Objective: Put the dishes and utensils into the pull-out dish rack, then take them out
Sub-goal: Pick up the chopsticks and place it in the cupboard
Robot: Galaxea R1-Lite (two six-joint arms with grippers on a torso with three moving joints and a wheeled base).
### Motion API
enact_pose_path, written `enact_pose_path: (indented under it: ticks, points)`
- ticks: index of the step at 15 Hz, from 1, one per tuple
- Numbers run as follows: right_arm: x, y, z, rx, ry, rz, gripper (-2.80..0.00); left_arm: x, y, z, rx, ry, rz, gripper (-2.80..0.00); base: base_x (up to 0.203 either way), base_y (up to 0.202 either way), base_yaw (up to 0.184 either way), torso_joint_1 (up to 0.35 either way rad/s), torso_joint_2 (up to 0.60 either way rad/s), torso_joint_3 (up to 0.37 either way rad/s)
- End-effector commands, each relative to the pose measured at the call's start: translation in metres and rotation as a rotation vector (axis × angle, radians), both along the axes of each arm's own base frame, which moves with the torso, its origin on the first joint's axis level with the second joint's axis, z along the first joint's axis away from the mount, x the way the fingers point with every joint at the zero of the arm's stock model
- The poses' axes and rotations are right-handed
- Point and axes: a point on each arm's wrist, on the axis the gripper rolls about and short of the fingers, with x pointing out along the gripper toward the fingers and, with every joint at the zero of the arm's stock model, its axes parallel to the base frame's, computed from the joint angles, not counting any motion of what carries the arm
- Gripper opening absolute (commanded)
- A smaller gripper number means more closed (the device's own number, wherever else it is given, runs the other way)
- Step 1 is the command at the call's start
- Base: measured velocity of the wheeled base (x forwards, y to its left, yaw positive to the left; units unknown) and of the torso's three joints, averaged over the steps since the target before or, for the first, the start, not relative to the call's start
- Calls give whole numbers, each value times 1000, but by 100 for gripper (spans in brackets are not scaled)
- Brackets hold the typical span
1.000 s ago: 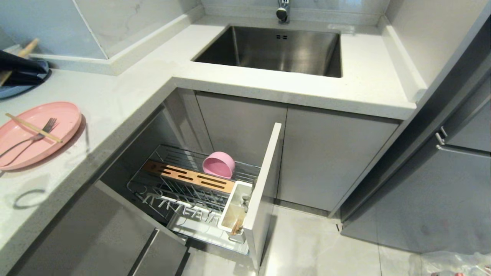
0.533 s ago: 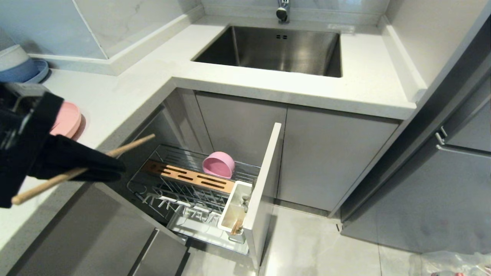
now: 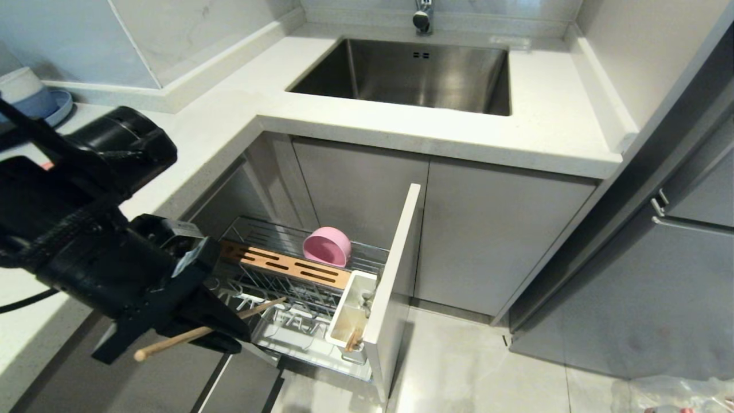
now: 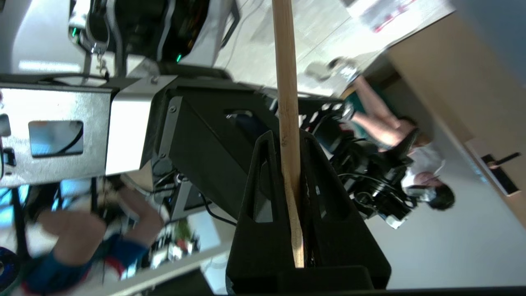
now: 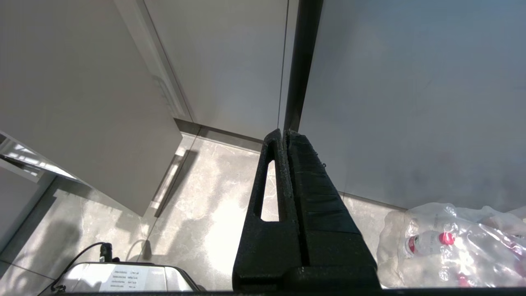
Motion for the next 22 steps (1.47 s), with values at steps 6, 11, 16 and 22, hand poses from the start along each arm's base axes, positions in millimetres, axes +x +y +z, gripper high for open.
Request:
enact_pose_path:
  ticks: [6,11,16,22]
  points:
    - [0,0,0,0,0,1,-280,49,-48,-59,79,187,-76,-280,0,0,0,0,0,0]
    - [0,0,0,-1,0,1,-280,74,-64,-88,104,215,-82,-280,0,0,0,0,0,0]
    - [0,0,0,-1,0,1,-280,97,-76,-103,111,204,-77,-280,0,0,0,0,0,0]
    - [0,0,0,-1,0,1,-280,125,-79,-119,111,205,-55,-280,0,0,0,0,0,0]
